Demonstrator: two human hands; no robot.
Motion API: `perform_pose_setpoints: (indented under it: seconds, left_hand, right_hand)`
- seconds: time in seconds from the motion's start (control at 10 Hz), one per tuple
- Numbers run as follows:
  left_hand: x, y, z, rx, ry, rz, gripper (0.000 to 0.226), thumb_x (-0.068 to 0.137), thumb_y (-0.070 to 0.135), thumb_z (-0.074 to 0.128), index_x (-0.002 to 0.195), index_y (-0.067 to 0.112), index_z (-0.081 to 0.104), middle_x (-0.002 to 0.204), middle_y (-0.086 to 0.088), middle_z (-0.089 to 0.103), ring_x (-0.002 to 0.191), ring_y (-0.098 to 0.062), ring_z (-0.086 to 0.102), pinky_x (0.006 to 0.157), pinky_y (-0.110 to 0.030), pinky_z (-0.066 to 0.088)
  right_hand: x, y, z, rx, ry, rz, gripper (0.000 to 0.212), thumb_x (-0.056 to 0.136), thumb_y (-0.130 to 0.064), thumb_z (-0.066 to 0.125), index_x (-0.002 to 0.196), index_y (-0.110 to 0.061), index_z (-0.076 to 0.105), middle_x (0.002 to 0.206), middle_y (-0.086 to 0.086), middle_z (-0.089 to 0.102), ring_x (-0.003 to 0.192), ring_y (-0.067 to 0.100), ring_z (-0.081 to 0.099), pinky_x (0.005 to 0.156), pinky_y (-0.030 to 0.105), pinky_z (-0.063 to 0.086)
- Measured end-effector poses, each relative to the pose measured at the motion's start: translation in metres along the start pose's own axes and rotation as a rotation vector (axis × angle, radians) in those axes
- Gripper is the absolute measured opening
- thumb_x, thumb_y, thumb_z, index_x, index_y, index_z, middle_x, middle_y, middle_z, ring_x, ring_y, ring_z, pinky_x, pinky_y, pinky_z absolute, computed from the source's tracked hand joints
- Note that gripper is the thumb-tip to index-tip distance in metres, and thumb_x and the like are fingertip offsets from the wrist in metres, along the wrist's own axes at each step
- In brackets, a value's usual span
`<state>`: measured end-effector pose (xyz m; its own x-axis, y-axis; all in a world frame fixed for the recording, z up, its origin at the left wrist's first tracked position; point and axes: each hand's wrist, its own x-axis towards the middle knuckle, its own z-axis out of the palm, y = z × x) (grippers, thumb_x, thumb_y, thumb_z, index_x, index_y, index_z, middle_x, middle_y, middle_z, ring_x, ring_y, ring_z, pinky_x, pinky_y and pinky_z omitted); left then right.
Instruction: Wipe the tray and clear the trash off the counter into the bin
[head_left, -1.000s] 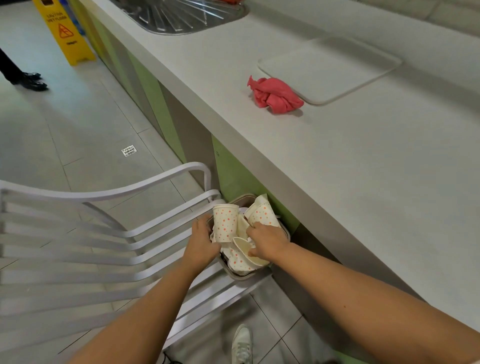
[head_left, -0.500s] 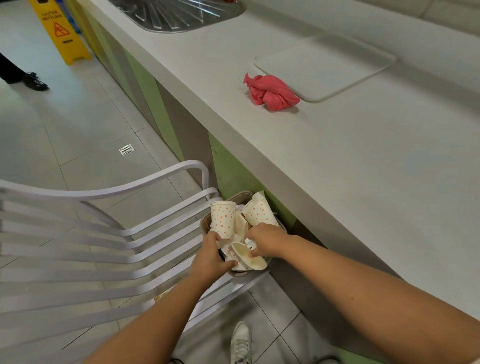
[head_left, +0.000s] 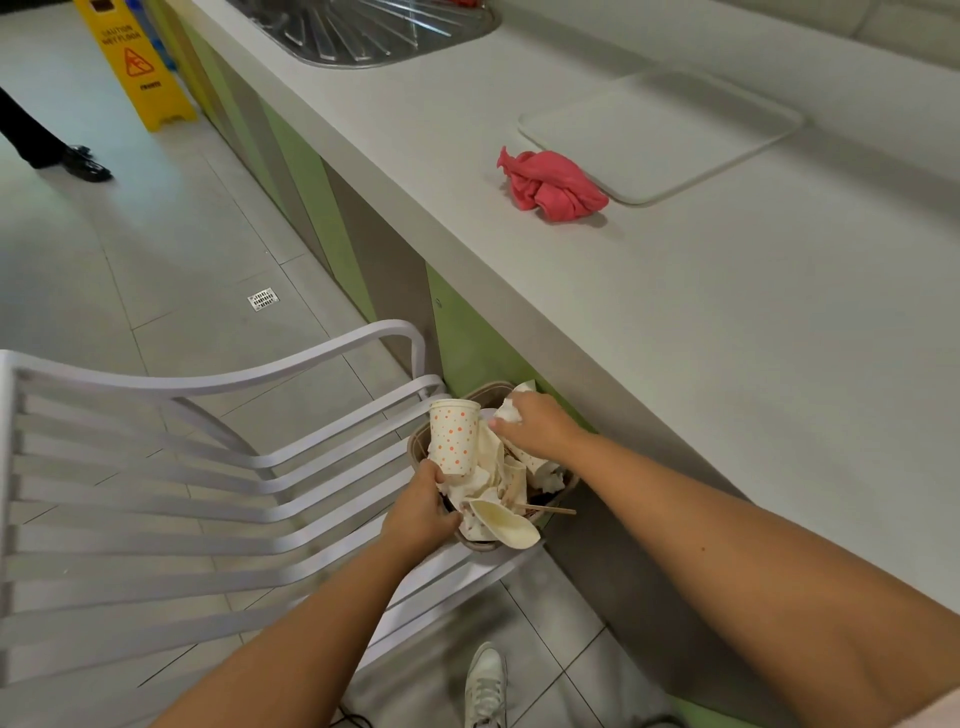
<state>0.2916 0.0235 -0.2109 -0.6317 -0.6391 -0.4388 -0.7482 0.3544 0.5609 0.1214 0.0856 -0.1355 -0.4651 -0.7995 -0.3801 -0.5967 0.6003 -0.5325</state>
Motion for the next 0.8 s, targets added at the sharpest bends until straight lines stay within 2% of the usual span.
perform_pose_setpoints:
  seconds: [0.1, 0.2, 0.3, 0.4, 0.5, 0.6, 0.7, 0.8]
  left_hand:
    - [-0.003, 0.001, -0.003, -0.039, 0.015, 0.029, 0.045, 0.079, 0.033, 0.069, 0.105, 0.025, 0.034, 0.086, 0.013, 0.048, 0.079, -0.008, 0.050, 0.060, -0.018, 0.042]
    - [-0.004, 0.000, -0.007, -0.040, 0.048, 0.040, 0.039, 0.081, 0.036, 0.067, 0.102, 0.026, 0.035, 0.080, 0.016, 0.046, 0.072, -0.003, 0.048, 0.056, -0.015, 0.038]
    - [-0.001, -0.001, -0.011, -0.055, 0.074, 0.049, 0.036, 0.082, 0.030, 0.066, 0.102, 0.024, 0.037, 0.079, 0.016, 0.047, 0.070, -0.003, 0.048, 0.057, -0.018, 0.041]
    - [0.001, 0.004, -0.018, -0.094, 0.112, 0.055, 0.031, 0.083, 0.025, 0.064, 0.101, 0.021, 0.039, 0.080, 0.008, 0.051, 0.071, -0.010, 0.052, 0.057, -0.026, 0.044]
    - [0.005, 0.011, -0.026, -0.080, 0.182, 0.093, 0.022, 0.083, 0.017, 0.060, 0.096, 0.018, 0.042, 0.080, 0.002, 0.054, 0.071, -0.017, 0.053, 0.060, -0.033, 0.046]
    - [0.010, 0.028, -0.037, -0.091, 0.297, 0.177, 0.015, 0.082, 0.012, 0.058, 0.088, 0.016, 0.045, 0.068, 0.005, 0.050, 0.063, -0.015, 0.048, 0.055, -0.027, 0.038]
    - [0.017, 0.052, -0.047, -0.104, 0.353, 0.310, 0.014, 0.084, 0.016, 0.060, 0.077, 0.014, 0.047, 0.057, 0.006, 0.045, 0.054, -0.011, 0.042, 0.052, -0.025, 0.033]
    - [0.022, 0.088, -0.057, -0.117, 0.399, 0.480, 0.030, 0.089, 0.028, 0.056, 0.063, 0.017, 0.047, 0.050, 0.008, 0.041, 0.049, -0.010, 0.039, 0.049, -0.025, 0.030]
  right_hand:
    - [0.006, 0.001, -0.001, 0.075, -0.005, 0.047, 0.058, 0.091, -0.040, 0.057, 0.134, -0.004, 0.044, 0.139, 0.015, 0.040, 0.124, 0.026, 0.047, 0.095, 0.029, 0.040]
    - [0.009, 0.002, -0.002, 0.064, -0.073, 0.086, 0.062, 0.091, -0.043, 0.055, 0.139, -0.007, 0.038, 0.145, 0.015, 0.031, 0.129, 0.028, 0.043, 0.104, 0.032, 0.036]
    - [0.009, -0.001, -0.008, 0.021, -0.062, 0.082, 0.052, 0.095, -0.036, 0.050, 0.138, -0.008, 0.040, 0.144, 0.015, 0.033, 0.128, 0.029, 0.043, 0.105, 0.033, 0.036]
    - [0.007, -0.006, -0.018, -0.040, -0.039, 0.062, 0.042, 0.096, -0.027, 0.049, 0.134, -0.007, 0.045, 0.138, 0.014, 0.041, 0.122, 0.028, 0.048, 0.099, 0.034, 0.040]
    - [0.002, -0.013, -0.031, -0.074, -0.076, 0.063, 0.032, 0.097, -0.022, 0.048, 0.124, -0.007, 0.053, 0.121, 0.014, 0.059, 0.097, 0.025, 0.061, 0.078, 0.032, 0.050]
    - [-0.007, -0.022, -0.049, -0.125, -0.132, 0.062, 0.025, 0.097, -0.023, 0.047, 0.112, -0.007, 0.058, 0.092, 0.010, 0.065, 0.058, 0.016, 0.059, 0.053, 0.024, 0.045]
    - [-0.022, -0.026, -0.070, -0.115, -0.123, 0.058, 0.028, 0.096, -0.023, 0.049, 0.104, -0.001, 0.063, 0.065, 0.004, 0.061, 0.048, 0.011, 0.050, 0.051, 0.021, 0.041]
    - [-0.040, -0.031, -0.089, -0.093, -0.095, 0.059, 0.024, 0.094, -0.021, 0.051, 0.085, -0.004, 0.065, 0.055, 0.001, 0.054, 0.047, 0.010, 0.044, 0.047, 0.019, 0.035]
